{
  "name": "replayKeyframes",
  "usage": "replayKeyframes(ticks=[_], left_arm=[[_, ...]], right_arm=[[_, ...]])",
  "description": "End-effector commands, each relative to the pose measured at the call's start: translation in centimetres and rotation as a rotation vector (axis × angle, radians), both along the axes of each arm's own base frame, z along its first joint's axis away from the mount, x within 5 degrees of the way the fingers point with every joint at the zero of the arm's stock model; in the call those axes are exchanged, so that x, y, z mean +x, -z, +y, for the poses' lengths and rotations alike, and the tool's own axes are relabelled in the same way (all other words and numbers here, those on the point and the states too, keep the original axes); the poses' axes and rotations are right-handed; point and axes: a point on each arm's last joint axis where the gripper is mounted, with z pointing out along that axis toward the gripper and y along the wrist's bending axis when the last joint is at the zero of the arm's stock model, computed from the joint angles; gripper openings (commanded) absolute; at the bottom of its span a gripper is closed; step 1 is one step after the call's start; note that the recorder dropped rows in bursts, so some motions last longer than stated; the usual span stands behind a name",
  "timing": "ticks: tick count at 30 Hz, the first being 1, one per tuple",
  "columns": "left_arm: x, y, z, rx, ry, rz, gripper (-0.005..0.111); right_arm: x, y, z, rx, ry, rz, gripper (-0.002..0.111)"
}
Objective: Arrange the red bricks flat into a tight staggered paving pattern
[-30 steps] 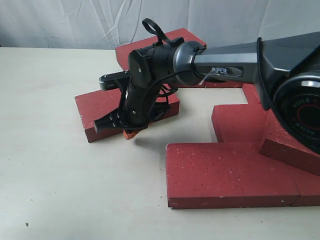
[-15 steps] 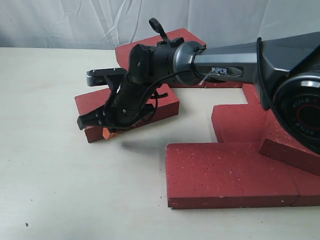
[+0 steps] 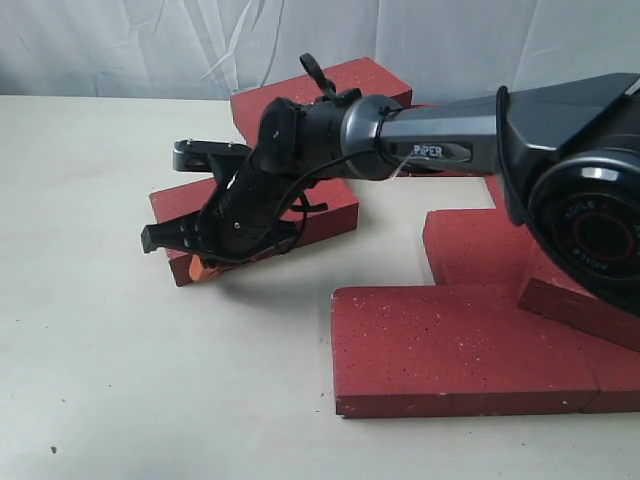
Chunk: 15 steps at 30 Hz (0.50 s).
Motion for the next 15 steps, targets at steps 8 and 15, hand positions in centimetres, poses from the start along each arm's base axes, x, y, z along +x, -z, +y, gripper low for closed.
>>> replayKeyframes(ticks=[8, 15], left_arm=[[0.0, 0.1, 0.0, 0.0, 0.003, -0.006, 0.0], [0.0, 0.1, 0.0, 0.016, 0.0, -0.007, 0.0]], right_arm=[[-1.2, -1.3, -1.3, -0.069, -0.099, 0.07, -0.001], [0.2, -2.2, -3.2, -0.087, -0.059, 0.051, -0.001]])
